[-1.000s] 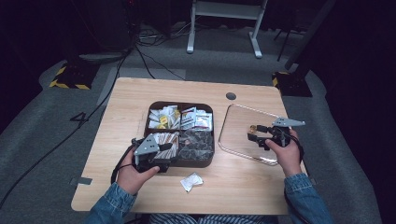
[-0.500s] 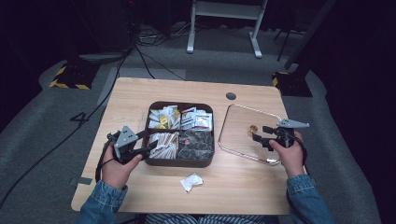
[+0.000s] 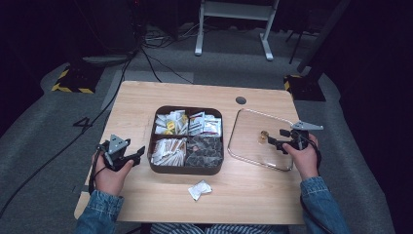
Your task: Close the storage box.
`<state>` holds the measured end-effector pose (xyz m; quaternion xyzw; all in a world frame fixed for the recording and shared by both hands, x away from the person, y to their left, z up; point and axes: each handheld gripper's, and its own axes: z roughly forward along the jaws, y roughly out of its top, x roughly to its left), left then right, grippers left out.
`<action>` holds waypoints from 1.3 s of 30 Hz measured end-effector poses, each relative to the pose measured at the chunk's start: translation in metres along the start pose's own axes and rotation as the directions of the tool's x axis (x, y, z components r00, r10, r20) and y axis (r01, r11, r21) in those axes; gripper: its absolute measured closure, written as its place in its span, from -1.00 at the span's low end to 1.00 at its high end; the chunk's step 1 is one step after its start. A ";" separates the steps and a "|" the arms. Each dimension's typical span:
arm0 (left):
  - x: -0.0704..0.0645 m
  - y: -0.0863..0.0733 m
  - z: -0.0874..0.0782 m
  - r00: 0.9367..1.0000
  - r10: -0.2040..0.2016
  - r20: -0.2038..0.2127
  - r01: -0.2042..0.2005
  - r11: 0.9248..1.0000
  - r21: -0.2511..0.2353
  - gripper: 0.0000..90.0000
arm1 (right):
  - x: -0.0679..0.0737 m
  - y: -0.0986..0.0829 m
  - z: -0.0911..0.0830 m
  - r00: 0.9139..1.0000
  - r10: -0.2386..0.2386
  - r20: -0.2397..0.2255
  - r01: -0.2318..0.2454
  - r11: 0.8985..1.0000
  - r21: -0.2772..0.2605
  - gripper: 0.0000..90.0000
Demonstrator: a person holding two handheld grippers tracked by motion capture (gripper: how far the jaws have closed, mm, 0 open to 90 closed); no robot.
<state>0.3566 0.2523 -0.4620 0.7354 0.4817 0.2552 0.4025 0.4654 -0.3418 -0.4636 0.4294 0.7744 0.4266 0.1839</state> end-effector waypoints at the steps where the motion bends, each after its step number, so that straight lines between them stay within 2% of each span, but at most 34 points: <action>1: 0.002 -0.003 0.001 1.000 -0.007 -0.005 0.007 1.000 0.009 -0.18 | 0.000 0.000 0.000 1.000 0.000 0.000 0.000 1.000 0.000 -0.45; 4: 0.008 -0.014 0.010 1.000 -0.022 -0.010 0.023 0.998 0.053 -0.20 | -0.003 -0.001 0.009 1.000 0.001 0.013 -0.001 1.000 0.015 -0.44; 9: 0.014 -0.024 0.016 0.999 -0.037 -0.021 0.039 0.996 0.085 -0.21 | -0.005 0.002 0.016 1.000 -0.011 0.025 0.010 1.000 0.017 -0.42; 10: 0.016 -0.027 0.018 0.998 -0.051 -0.027 0.053 0.993 0.101 -0.23 | -0.006 0.002 0.020 1.000 -0.011 0.028 0.010 1.000 0.022 -0.39; 15: 0.020 -0.031 0.021 0.998 -0.049 -0.038 0.053 0.990 0.134 -0.25 | -0.006 0.001 0.029 0.999 -0.027 0.023 0.026 0.999 0.035 -0.30; 22: 0.021 -0.033 0.024 0.998 -0.044 -0.047 0.051 0.982 0.179 -0.27 | -0.003 0.001 0.041 0.999 -0.051 -0.009 0.051 0.997 0.052 -0.10; 26: 0.023 -0.033 0.026 0.997 -0.053 -0.049 0.062 0.979 0.196 -0.26 | -0.002 0.000 0.046 0.998 -0.057 -0.015 0.058 0.996 0.061 0.01; 32: 0.023 -0.032 0.027 0.997 -0.055 -0.049 0.064 0.978 0.199 -0.27 | -0.002 -0.004 0.053 0.998 -0.065 -0.017 0.066 0.994 0.091 0.17; 39: 0.023 -0.032 0.028 0.997 -0.050 -0.051 0.060 0.978 0.199 -0.27 | -0.003 -0.005 0.055 0.997 -0.071 -0.011 0.072 0.994 0.084 0.29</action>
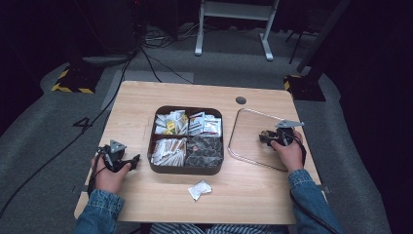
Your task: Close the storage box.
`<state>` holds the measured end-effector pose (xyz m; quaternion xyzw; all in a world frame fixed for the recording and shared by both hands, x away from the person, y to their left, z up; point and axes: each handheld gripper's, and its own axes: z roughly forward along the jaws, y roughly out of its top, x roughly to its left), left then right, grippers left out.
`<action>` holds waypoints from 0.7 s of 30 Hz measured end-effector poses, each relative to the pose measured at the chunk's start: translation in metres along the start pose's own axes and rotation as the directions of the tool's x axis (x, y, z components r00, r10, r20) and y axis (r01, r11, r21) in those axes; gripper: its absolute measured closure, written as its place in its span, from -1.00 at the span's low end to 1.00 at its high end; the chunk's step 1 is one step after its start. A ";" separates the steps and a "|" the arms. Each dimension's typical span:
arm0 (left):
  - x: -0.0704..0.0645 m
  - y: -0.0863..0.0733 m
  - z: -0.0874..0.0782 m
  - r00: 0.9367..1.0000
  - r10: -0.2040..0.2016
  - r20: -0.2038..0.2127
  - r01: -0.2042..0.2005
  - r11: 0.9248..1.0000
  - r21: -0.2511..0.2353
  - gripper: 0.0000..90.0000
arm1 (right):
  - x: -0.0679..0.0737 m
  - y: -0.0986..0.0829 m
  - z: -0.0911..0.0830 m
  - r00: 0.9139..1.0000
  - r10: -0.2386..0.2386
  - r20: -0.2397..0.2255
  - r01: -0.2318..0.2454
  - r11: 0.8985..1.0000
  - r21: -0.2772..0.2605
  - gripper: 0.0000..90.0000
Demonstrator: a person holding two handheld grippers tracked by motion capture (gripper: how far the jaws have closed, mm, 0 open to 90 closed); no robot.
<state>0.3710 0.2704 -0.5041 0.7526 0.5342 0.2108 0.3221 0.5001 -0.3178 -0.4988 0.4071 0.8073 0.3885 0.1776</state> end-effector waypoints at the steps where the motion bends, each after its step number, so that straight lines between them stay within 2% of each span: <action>1: 0.000 0.000 0.000 1.000 0.002 0.006 -0.002 1.000 0.001 -0.28 | 0.000 0.000 0.000 1.000 0.000 -0.004 0.000 1.000 -0.001 0.30; 12: 0.001 0.000 0.000 1.000 0.011 0.017 -0.011 1.000 0.001 -0.29 | 0.002 0.001 -0.003 1.000 0.009 0.018 -0.009 1.000 0.005 0.31; 15: 0.001 0.000 0.000 1.000 0.011 0.017 -0.011 1.000 0.001 -0.29 | 0.002 0.003 -0.007 1.000 -0.003 0.023 0.003 1.000 -0.006 0.31; 21: 0.001 0.000 0.000 1.000 0.010 0.018 -0.010 1.000 0.001 -0.29 | 0.003 0.011 -0.020 1.000 0.005 0.017 -0.005 1.000 -0.030 0.31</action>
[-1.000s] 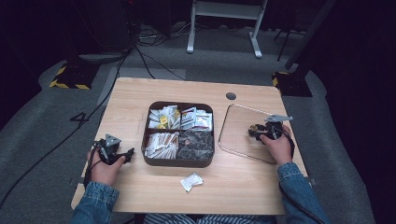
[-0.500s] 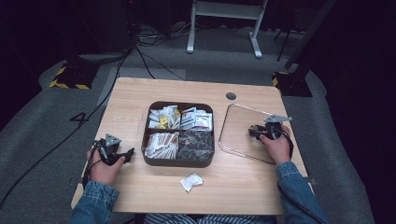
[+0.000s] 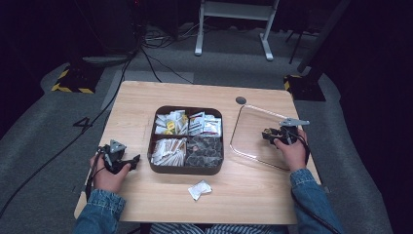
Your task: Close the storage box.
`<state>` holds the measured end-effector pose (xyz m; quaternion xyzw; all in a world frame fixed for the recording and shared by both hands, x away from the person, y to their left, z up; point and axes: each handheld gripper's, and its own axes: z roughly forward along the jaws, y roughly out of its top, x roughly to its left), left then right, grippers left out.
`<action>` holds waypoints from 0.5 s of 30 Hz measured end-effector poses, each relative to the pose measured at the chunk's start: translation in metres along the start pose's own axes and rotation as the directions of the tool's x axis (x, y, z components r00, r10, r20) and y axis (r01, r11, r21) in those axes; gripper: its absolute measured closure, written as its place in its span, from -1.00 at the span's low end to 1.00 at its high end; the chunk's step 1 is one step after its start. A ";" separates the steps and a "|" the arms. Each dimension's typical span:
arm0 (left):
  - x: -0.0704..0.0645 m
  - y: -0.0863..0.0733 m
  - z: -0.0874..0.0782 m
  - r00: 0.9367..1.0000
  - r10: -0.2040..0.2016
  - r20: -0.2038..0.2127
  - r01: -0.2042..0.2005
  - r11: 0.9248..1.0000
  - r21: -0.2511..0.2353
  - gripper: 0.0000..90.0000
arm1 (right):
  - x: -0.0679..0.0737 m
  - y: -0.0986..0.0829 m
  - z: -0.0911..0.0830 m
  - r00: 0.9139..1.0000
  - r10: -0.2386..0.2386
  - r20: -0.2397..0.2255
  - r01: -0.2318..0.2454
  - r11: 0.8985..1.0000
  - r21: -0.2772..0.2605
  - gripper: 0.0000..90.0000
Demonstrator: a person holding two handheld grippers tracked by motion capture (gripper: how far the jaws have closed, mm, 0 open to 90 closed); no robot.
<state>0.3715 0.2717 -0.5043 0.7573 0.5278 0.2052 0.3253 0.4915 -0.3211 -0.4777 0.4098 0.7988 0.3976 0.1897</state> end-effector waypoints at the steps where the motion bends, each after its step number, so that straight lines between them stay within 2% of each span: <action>1: 0.000 0.000 0.000 1.000 0.000 0.000 0.000 1.000 0.000 -0.29 | 0.000 0.002 -0.003 1.000 -0.006 -0.002 0.006 1.000 -0.008 0.31; 8: 0.000 0.000 0.000 1.000 0.004 0.003 -0.004 1.000 0.001 -0.32 | 0.003 0.010 -0.023 0.999 0.014 -0.036 -0.016 0.999 -0.045 0.31; 15: 0.000 0.000 0.000 1.000 0.006 0.005 -0.006 1.000 0.002 -0.33 | 0.010 0.018 -0.039 0.998 0.007 -0.056 -0.011 0.997 -0.073 0.31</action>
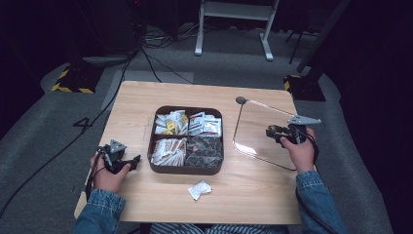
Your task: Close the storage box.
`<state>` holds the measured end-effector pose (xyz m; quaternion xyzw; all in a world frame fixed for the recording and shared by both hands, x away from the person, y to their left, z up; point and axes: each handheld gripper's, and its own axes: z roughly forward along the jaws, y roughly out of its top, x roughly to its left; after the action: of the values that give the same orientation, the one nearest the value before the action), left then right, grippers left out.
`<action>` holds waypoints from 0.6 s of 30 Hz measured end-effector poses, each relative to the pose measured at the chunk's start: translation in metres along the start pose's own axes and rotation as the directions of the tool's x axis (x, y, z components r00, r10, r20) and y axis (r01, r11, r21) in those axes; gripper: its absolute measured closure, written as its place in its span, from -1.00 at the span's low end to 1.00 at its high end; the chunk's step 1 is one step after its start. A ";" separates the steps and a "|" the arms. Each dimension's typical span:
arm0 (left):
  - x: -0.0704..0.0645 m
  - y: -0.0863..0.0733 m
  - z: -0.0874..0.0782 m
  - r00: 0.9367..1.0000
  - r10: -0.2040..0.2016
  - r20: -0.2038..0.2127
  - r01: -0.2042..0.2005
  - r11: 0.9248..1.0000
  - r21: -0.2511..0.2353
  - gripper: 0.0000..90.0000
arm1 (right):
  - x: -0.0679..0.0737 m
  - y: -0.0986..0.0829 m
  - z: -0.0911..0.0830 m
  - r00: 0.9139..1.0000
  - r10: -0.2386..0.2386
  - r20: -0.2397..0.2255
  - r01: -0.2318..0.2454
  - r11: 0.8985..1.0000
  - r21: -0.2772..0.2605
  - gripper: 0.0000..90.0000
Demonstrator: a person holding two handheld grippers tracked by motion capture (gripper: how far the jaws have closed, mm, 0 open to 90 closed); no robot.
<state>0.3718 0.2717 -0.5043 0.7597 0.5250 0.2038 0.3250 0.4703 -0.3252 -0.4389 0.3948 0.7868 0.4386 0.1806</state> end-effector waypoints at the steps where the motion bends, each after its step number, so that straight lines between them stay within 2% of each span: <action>1: 0.000 0.000 0.000 1.000 0.000 0.000 0.000 1.000 0.000 -0.33 | 0.001 0.001 -0.001 1.000 -0.004 -0.001 0.004 1.000 -0.004 0.31; 5: 0.000 0.000 0.000 1.000 0.002 -0.001 -0.002 1.000 0.001 -0.34 | 0.008 0.008 -0.007 1.000 -0.027 -0.014 0.026 0.999 -0.027 0.31; 13: 0.000 0.001 0.000 1.000 0.004 0.000 -0.004 1.000 0.003 -0.35 | 0.021 0.019 -0.016 0.999 -0.038 -0.030 0.037 0.998 -0.044 0.31; 16: 0.000 0.001 0.000 1.000 0.004 0.000 -0.004 1.000 0.003 -0.35 | 0.024 0.021 -0.016 0.999 -0.039 -0.038 0.037 0.998 -0.051 0.31; 17: 0.000 0.001 0.000 1.000 0.004 0.000 -0.004 1.000 0.003 -0.35 | 0.027 0.023 -0.016 0.998 -0.024 -0.058 0.021 0.998 -0.061 0.31; 18: 0.000 0.001 0.000 1.000 0.004 0.000 -0.004 1.000 0.003 -0.35 | 0.027 0.023 -0.016 0.998 -0.024 -0.058 0.021 0.998 -0.061 0.31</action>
<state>0.3726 0.2715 -0.5041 0.7612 0.5239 0.2038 0.3235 0.4540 -0.3054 -0.4090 0.3672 0.7827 0.4714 0.1741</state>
